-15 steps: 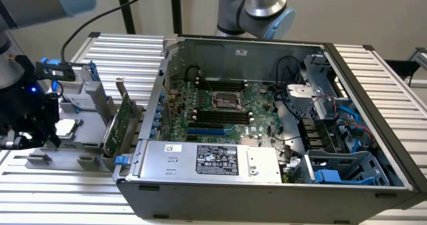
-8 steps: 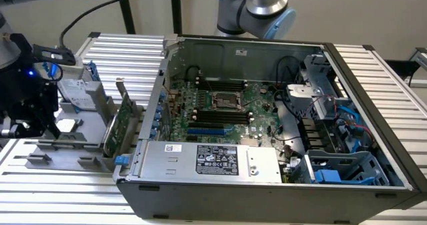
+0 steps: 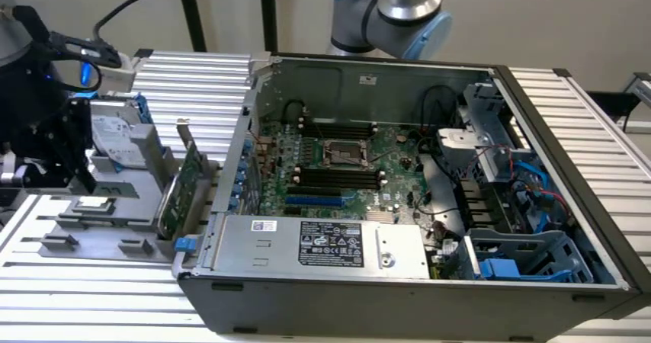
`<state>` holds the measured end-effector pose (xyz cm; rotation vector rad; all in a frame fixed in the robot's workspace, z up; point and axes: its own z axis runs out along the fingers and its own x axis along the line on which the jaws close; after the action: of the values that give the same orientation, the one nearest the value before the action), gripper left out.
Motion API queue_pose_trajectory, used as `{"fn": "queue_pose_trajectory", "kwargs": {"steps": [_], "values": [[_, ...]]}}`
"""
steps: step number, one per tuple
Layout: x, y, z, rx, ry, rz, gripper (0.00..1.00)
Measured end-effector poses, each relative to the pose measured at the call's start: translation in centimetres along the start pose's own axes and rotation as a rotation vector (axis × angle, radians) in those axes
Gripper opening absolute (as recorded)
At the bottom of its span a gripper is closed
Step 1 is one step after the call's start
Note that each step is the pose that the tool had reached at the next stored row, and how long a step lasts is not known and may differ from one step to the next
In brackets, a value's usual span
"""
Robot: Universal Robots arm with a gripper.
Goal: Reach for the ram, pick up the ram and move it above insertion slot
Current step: 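Pick up the ram and move it above insertion slot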
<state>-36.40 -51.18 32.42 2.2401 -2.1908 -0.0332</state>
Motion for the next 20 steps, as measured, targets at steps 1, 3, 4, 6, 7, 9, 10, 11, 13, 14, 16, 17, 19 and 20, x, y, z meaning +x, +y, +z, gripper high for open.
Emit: {"fn": "queue_pose_trajectory", "kwargs": {"steps": [1,3,4,6,7,9,10,11,13,14,16,17,19,20], "values": [[0.0,-0.3,-0.47,-0.0001,-0.0011,-0.001,0.14],[0.0,-0.9,-1.4,0.0,-0.0037,-0.002,0.14],[0.0,-1.21,-1.85,0.0,-0.0049,-0.002,0.14],[0.0,-1.85,-2.77,0.0001,-0.0074,-0.003,0.14],[0.0,-2.19,-3.25,0.0,-0.0087,-0.004,0.14],[0.0,-2.89,-4.16,0.0001,-0.0115,-0.004,0.14],[0.0,-3.27,-4.59,0.0001,-0.0129,-0.005,0.14],[0.0,-3.69,-4.99,0.0002,-0.0145,-0.005,0.14],[0.1,-4.61,-5.71,0.0003,-0.0184,-0.005,0.14],[0.1,-5.05,-6.01,0.0004,-0.0202,-0.005,0.14],[0.1,-5.95,-6.52,0.0005,-0.0225,-0.005,0.14],[0.1,-6.4,-6.72,0.0005,-0.0233,-0.005,0.14],[0.1,-7.29,-7.02,0.0004,-0.0243,-0.005,0.14],[0.1,-7.73,-7.14,0.0004,-0.025,-0.005,0.14]]}}
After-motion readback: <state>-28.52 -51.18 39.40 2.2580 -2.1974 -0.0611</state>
